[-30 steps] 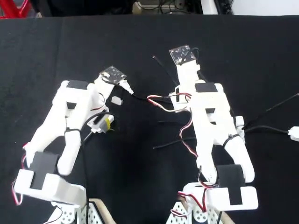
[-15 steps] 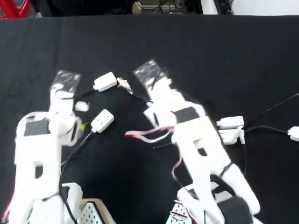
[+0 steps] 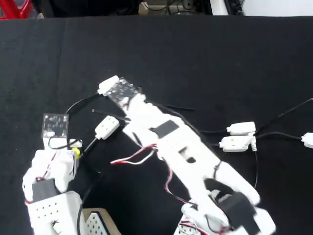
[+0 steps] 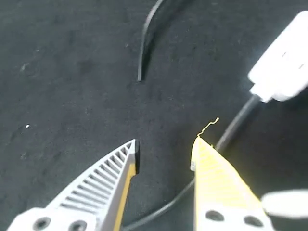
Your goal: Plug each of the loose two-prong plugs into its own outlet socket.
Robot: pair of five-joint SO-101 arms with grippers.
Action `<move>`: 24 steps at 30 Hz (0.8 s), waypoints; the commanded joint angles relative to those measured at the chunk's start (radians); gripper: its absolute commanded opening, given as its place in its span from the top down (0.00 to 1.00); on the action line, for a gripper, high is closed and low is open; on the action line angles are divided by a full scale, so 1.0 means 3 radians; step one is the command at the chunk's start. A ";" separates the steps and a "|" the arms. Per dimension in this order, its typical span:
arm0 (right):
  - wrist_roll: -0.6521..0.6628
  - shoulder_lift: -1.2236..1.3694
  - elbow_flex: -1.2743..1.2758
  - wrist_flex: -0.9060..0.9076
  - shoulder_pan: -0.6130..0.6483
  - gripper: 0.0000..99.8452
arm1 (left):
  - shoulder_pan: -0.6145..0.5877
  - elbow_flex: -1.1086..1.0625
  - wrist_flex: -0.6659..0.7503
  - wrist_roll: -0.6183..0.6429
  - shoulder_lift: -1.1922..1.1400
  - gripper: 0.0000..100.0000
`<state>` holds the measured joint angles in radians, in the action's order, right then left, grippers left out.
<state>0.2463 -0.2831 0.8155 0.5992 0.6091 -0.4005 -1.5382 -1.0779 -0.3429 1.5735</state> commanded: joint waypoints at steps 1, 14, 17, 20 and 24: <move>-0.0031 0.0279 -0.0473 -0.0041 0.0179 0.99 | -0.0279 -0.0361 0.0015 0.0020 0.0839 0.81; 0.0419 0.1552 -0.2759 0.1857 0.0215 0.99 | -0.0386 -0.0432 -0.0015 0.0015 0.0757 0.81; 0.0414 0.1951 -0.3327 0.2286 0.0230 0.99 | -0.0386 -0.0442 -0.0015 0.0010 0.0757 0.81; 0.0414 0.2325 -0.3884 0.2649 0.0240 0.99 | -0.0391 -0.0448 -0.0015 0.0010 0.0757 0.81; 0.0394 0.2790 -0.4534 0.3012 0.0286 0.99 | -0.0391 -0.0453 -0.0010 0.0010 0.0757 0.81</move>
<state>0.3644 0.4994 -0.3736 1.4354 0.6751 -0.5079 -1.6732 -1.0794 -0.3429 1.7960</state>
